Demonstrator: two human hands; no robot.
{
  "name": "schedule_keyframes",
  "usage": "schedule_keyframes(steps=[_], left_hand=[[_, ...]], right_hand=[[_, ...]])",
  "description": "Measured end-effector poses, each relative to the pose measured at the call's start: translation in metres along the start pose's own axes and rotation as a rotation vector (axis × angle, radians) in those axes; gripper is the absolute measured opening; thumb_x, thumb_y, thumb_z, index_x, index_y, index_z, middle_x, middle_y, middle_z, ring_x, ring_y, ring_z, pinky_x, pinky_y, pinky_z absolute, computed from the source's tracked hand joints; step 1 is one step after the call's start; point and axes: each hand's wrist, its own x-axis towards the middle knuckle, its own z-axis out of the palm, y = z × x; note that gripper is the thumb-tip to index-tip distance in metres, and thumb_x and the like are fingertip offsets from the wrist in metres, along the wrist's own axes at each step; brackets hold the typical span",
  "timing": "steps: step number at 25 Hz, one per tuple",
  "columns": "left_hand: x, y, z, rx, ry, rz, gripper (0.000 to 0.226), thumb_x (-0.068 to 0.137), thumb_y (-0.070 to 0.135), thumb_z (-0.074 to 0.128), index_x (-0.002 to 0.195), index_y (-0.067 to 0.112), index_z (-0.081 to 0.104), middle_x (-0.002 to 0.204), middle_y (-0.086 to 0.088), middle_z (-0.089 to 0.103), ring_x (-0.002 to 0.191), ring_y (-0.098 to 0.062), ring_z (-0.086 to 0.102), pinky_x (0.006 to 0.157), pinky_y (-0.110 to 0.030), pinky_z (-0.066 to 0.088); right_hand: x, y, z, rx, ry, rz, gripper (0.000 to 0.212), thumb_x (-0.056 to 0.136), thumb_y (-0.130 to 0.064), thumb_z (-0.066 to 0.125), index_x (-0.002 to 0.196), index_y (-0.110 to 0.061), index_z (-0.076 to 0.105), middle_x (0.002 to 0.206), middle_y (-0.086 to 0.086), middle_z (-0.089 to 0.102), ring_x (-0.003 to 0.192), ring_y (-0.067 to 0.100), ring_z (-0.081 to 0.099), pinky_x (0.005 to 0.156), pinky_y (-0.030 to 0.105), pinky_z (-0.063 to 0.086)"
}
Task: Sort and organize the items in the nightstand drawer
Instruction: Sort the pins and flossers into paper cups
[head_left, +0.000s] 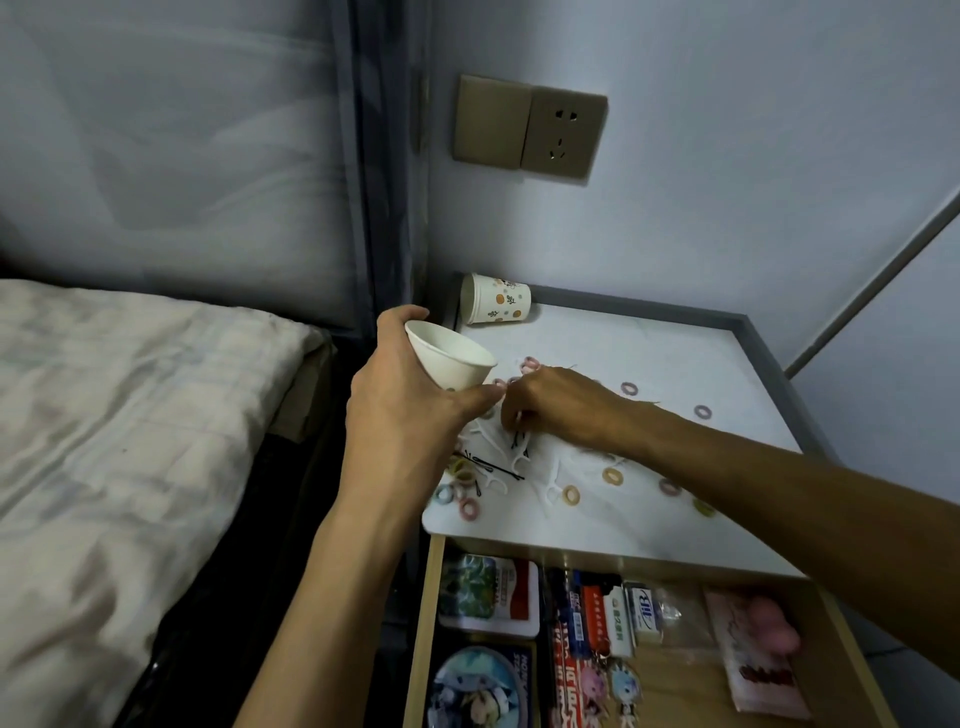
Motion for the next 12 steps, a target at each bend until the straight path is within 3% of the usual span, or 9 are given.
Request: schedule_keyframes(steps=[2, 5, 9, 12], left_hand=[[0.001, -0.001, 0.0, 0.002, 0.002, 0.001, 0.082, 0.061, 0.031, 0.09, 0.13, 0.028, 0.045, 0.109, 0.003, 0.062, 0.094, -0.015, 0.06, 0.078, -0.035, 0.056], [0.0, -0.001, 0.001, 0.001, -0.002, 0.002, 0.082, 0.062, 0.03, 0.09, 0.13, 0.028, 0.045, 0.108, 0.004, 0.061, 0.094, -0.015, 0.06, 0.079, -0.033, 0.055], [-0.001, 0.0, 0.002, -0.001, -0.011, 0.006, 0.081, 0.062, 0.03, 0.089, 0.13, 0.028, 0.045, 0.108, 0.005, 0.06, 0.094, -0.014, 0.059, 0.071, -0.021, 0.049], [-0.001, 0.0, 0.002, 0.001, -0.007, 0.006, 0.082, 0.062, 0.03, 0.09, 0.13, 0.028, 0.045, 0.109, 0.005, 0.06, 0.093, -0.013, 0.06, 0.073, -0.029, 0.055]], right_hand=[[0.001, 0.004, 0.001, 0.001, -0.024, -0.032, 0.011, 0.087, -0.012, 0.067, 0.086, -0.02, 0.075, 0.092, -0.003, 0.071, 0.086, 0.018, 0.063, 0.075, -0.002, 0.03], [-0.001, 0.007, -0.001, 0.064, -0.049, -0.02, 0.008, 0.084, -0.012, 0.071, 0.086, -0.019, 0.074, 0.09, -0.005, 0.07, 0.082, 0.009, 0.062, 0.066, 0.001, 0.034], [-0.004, 0.012, 0.004, 0.099, -0.056, 0.012, 0.005, 0.081, -0.014, 0.076, 0.082, -0.019, 0.074, 0.086, -0.009, 0.067, 0.078, 0.002, 0.052, 0.066, 0.003, 0.032], [-0.007, 0.015, 0.009, 0.089, -0.047, 0.022, 0.002, 0.083, -0.018, 0.074, 0.082, -0.019, 0.072, 0.085, -0.011, 0.062, 0.078, 0.004, 0.052, 0.066, 0.007, 0.033]])
